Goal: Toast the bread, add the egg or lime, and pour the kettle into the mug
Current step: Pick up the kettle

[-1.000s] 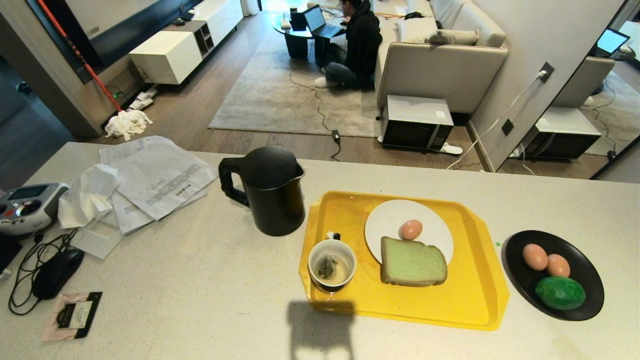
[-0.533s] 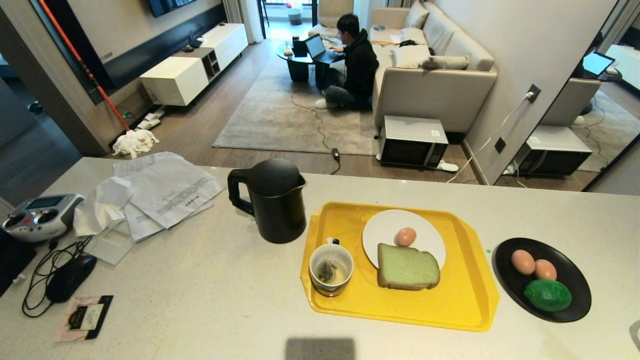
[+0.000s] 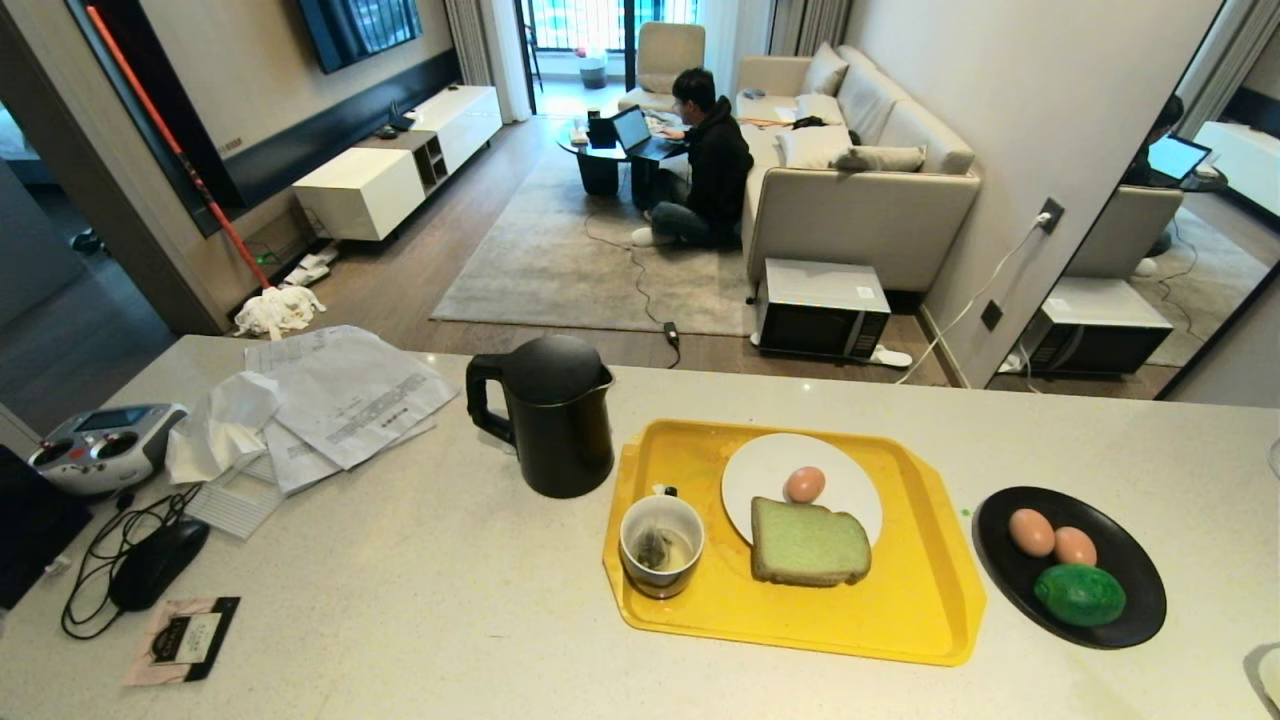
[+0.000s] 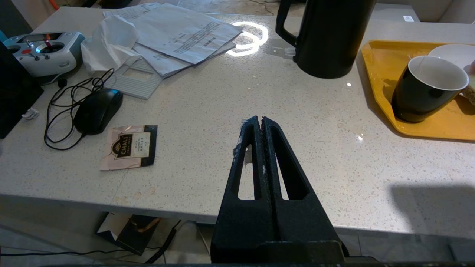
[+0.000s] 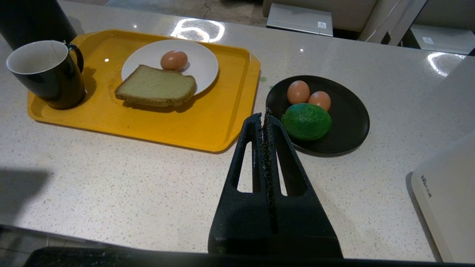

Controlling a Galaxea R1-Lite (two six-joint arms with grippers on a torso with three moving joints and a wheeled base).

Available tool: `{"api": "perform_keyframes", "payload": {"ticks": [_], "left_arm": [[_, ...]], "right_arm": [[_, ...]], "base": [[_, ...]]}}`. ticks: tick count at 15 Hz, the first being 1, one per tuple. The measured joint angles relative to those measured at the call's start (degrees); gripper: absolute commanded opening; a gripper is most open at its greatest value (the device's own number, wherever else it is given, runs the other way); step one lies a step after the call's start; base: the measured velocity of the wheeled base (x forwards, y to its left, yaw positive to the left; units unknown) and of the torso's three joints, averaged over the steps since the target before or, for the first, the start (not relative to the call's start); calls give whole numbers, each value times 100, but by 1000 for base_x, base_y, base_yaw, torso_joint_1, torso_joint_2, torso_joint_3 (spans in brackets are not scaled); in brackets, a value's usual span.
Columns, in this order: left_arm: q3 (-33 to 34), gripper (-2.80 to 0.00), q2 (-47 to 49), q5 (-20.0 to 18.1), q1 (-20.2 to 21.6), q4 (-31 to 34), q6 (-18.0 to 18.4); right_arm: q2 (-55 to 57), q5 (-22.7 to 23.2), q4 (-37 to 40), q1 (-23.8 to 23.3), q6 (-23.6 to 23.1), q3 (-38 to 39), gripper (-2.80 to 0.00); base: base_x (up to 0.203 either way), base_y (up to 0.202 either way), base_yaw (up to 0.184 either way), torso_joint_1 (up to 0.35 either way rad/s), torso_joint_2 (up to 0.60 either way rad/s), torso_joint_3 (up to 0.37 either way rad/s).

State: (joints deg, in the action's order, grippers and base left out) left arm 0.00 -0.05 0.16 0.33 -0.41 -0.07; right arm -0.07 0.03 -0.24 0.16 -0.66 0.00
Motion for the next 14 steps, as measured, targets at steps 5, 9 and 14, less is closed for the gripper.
{"api": "perform_keyframes", "payload": {"ticks": [5,9,14], "left_arm": [[0,-280,0,-1,0,0,-2],[0,-280,0,0,0,0,15],[0,-280,0,0,0,0,34]], "right_arm": [[0,-3,2,0,1,0,-280],[0,-3,2,0,1,0,-280],[0,12,0,0,-8,0,-280]], "base": [[0,0,0,0,0,0],[0,0,0,0,0,0],[0,0,0,0,0,0]]}}
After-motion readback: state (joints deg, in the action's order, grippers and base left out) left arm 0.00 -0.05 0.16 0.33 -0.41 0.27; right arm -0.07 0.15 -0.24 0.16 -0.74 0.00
